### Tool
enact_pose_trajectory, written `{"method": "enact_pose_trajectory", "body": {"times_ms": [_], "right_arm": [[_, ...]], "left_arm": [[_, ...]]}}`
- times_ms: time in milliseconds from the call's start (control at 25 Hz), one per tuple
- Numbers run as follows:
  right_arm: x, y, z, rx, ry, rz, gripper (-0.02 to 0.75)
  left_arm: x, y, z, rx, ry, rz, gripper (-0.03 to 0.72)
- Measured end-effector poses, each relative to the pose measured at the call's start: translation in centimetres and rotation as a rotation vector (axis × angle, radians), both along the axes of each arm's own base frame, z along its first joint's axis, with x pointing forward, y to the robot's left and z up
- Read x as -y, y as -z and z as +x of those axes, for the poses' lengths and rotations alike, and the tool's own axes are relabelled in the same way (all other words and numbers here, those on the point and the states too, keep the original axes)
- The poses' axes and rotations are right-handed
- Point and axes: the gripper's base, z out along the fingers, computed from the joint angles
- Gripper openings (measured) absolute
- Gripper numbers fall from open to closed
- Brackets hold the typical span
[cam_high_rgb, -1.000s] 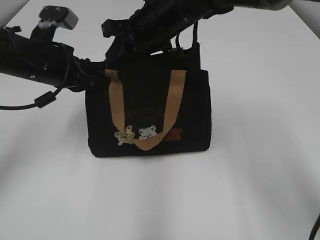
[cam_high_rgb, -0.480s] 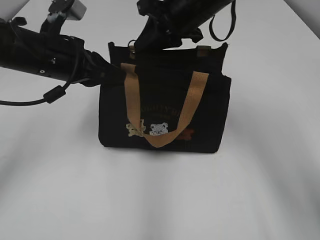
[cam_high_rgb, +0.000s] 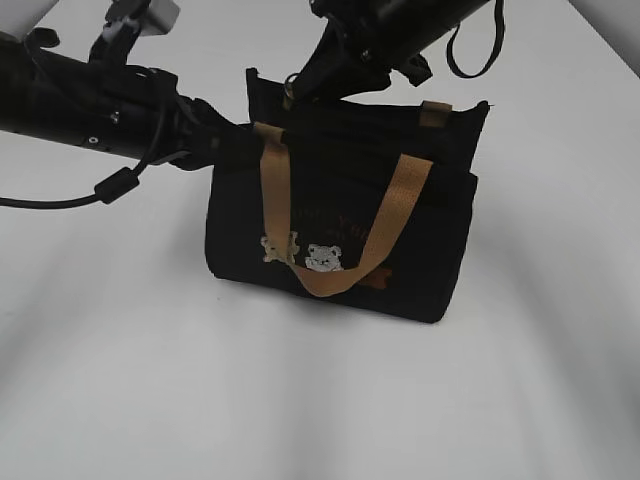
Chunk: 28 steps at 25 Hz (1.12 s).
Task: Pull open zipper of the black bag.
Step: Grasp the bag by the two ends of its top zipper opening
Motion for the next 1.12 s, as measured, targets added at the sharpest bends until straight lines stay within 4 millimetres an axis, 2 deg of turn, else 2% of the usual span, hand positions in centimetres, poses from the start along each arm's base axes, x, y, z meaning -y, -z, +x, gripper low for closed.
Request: {"method": "enact_pose_trajectory", "body": {"times_ms": [240, 1120], "right_arm": [[-0.02, -0.26, 0.42, 0.004, 0.048, 0.074, 0.096], [-0.31, -0.05, 0.93, 0.014, 0.086, 0.114, 0.092]], "left_arm": [[-0.21, -0.12, 0.27, 0.01, -0.026, 0.003, 0.035], [-0.48, -0.12, 0.47, 0.013, -0.046, 0.006, 0.034]]}}
